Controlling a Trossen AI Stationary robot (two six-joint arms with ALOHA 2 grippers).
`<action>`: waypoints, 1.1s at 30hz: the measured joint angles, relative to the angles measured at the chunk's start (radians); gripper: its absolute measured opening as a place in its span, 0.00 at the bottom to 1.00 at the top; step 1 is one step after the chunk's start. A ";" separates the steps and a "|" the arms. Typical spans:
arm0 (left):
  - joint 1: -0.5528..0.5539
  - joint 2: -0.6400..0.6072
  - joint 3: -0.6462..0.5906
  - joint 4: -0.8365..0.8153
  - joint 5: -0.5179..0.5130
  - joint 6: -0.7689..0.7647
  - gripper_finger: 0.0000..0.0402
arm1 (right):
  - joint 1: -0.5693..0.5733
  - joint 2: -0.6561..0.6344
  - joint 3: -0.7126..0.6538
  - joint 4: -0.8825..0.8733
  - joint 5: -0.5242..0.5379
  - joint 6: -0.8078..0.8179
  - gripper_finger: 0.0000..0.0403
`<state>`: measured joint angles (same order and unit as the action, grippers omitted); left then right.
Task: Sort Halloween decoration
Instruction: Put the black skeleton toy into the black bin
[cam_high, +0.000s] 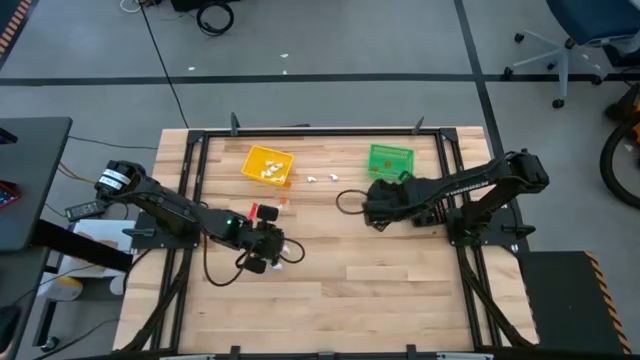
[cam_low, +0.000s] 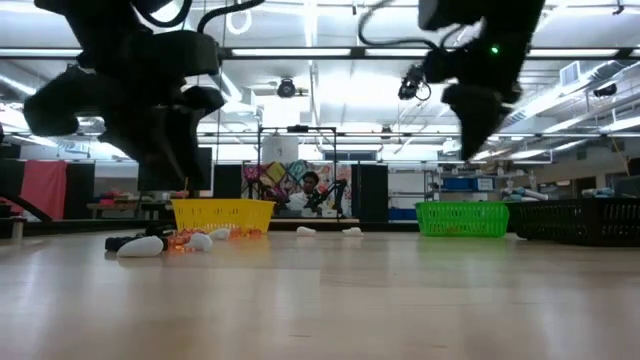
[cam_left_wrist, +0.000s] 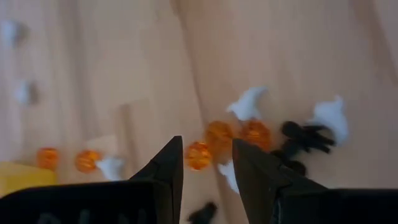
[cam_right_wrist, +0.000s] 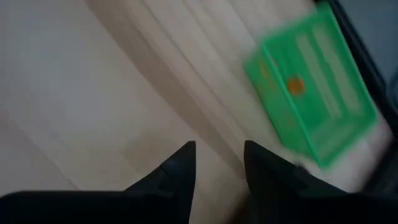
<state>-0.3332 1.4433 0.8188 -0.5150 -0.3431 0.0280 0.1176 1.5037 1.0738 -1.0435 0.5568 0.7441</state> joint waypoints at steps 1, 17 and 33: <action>0.000 0.000 0.000 -0.009 0.015 -0.012 0.28 | 0.009 0.009 0.005 0.035 0.016 -0.024 0.35; -0.020 0.030 -0.048 0.021 0.094 -0.159 0.29 | 0.027 0.224 0.008 0.553 0.045 -0.363 0.35; -0.020 0.031 -0.075 0.058 0.093 -0.178 0.28 | 0.034 0.224 0.008 0.747 0.019 -0.444 0.35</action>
<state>-0.3528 1.4746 0.7437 -0.4568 -0.2501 -0.1498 0.1515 1.7279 1.0813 -0.2964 0.5757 0.2996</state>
